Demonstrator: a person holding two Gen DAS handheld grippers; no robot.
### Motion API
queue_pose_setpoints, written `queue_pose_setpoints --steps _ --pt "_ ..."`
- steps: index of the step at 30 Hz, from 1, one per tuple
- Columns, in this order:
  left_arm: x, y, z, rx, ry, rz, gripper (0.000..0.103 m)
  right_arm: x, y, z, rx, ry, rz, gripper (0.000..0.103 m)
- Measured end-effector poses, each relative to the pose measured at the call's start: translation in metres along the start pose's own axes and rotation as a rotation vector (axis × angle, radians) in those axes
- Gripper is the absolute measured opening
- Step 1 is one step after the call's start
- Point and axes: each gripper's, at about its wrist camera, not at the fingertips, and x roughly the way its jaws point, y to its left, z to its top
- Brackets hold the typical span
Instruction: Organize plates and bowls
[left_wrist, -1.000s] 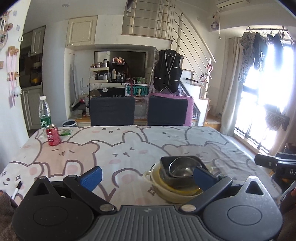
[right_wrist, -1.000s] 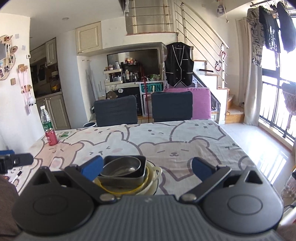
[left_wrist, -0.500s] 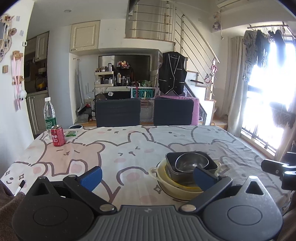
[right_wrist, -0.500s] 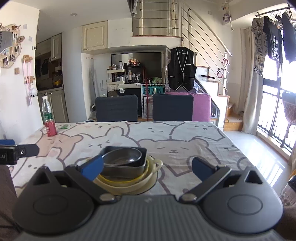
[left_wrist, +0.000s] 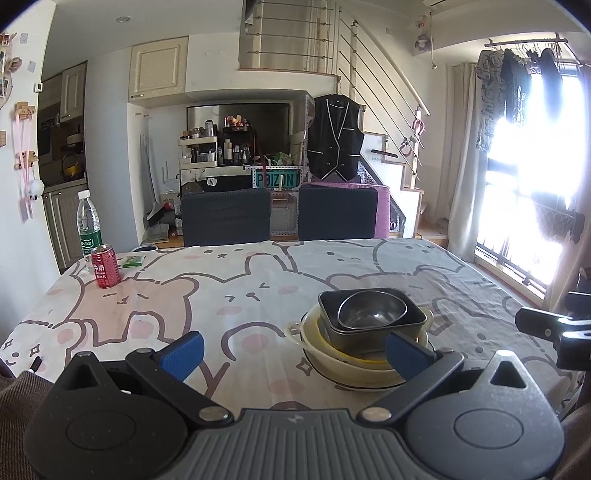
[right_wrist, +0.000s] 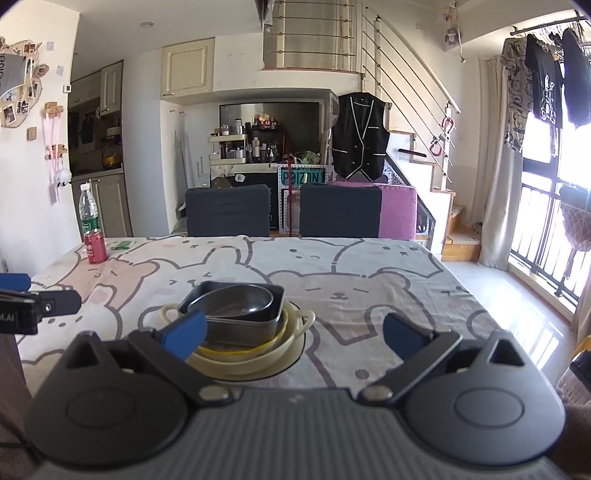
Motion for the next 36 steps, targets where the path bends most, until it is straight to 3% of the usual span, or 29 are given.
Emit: queue_pose_setpoints --steps 36 --pt "0.0013 0.0026 -0.0025 -0.012 0.013 0.000 0.103 0.0001 0.0018 -0.0041 0.009 -0.006 -0.008 0.103"
